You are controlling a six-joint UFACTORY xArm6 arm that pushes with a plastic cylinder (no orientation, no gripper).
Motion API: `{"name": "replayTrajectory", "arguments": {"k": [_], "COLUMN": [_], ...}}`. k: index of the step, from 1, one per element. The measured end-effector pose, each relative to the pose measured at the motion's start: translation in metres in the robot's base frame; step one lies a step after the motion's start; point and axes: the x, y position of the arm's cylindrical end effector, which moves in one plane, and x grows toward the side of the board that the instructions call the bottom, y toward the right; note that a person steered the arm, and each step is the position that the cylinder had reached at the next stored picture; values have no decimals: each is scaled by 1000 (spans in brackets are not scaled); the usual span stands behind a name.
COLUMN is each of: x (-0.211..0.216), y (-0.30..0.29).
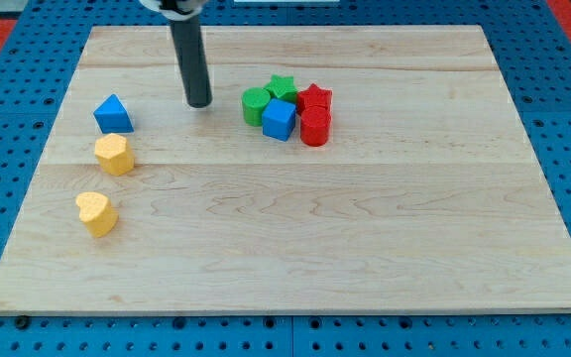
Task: Move blue triangle into group of blocks
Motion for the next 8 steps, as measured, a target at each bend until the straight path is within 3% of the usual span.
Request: {"name": "replayTrajectory", "arguments": {"k": [1,3,4,8], "x": [-25,-28,1,54], "y": [-35,-159,-167,-71]}}
